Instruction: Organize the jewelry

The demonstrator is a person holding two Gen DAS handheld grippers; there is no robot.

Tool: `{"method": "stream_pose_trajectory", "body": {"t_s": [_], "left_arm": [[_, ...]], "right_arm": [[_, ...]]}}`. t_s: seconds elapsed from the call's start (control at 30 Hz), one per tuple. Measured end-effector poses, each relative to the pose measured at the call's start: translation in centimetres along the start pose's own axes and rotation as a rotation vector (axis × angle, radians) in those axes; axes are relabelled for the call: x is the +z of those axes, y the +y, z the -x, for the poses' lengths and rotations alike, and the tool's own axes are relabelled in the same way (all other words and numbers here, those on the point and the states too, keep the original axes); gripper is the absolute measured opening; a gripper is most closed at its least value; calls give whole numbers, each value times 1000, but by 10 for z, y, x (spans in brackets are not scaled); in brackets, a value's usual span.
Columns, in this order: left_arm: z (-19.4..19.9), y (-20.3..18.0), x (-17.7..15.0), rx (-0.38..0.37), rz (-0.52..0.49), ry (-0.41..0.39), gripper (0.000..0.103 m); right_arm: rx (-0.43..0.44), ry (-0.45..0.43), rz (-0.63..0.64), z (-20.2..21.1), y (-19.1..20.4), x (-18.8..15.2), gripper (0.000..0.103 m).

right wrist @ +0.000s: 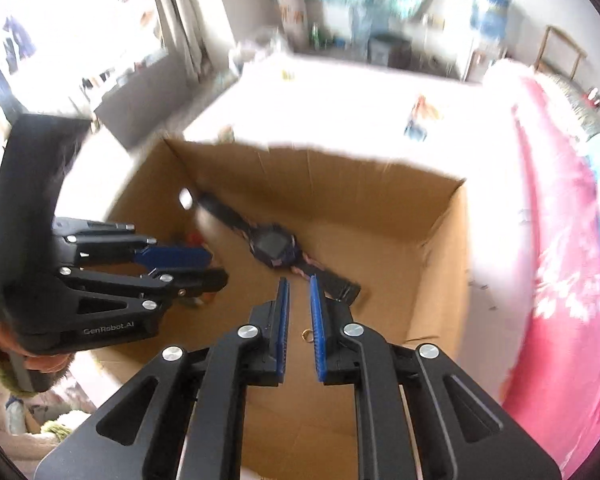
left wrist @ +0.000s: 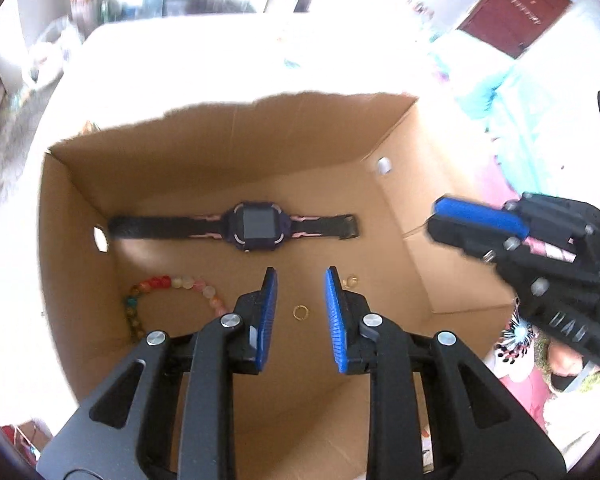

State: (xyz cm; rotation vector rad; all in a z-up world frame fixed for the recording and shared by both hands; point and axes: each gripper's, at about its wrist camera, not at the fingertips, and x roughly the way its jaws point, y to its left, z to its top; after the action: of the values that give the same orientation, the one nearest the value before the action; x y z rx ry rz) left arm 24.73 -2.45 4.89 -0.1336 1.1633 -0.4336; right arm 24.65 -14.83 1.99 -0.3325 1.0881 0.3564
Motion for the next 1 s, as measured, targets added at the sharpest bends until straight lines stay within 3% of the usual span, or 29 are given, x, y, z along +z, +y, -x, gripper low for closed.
{"method": "stream_pose_trajectory", "body": {"t_s": [0.17, 0.23, 0.37, 0.53, 0.7, 0.8, 0.93, 1.0], "left_arm": [[70, -17, -40, 15, -88, -171, 32], [94, -24, -65, 39, -138, -233, 40], [111, -32, -115, 74, -179, -331, 50], [86, -45, -160, 61, -168, -339, 52], [56, -60, -191, 80, -194, -367, 52], [36, -65, -201, 85, -219, -349, 52], [14, -74, -205, 172, -320, -335, 52], [5, -76, -205, 179, -352, -327, 52]], "right_arm": [[27, -188, 8, 76, 15, -37, 37], [33, -239, 10, 96, 21, -59, 43], [40, -293, -34, 115, 30, -126, 44], [-14, -259, -160, 94, 23, -183, 44], [24, -211, -308, 55, 18, -224, 44], [5, -185, -306, 33, 27, -234, 44], [-6, -165, -233, 15, 36, -240, 44], [2, -159, -191, 9, 38, -235, 43]]}}
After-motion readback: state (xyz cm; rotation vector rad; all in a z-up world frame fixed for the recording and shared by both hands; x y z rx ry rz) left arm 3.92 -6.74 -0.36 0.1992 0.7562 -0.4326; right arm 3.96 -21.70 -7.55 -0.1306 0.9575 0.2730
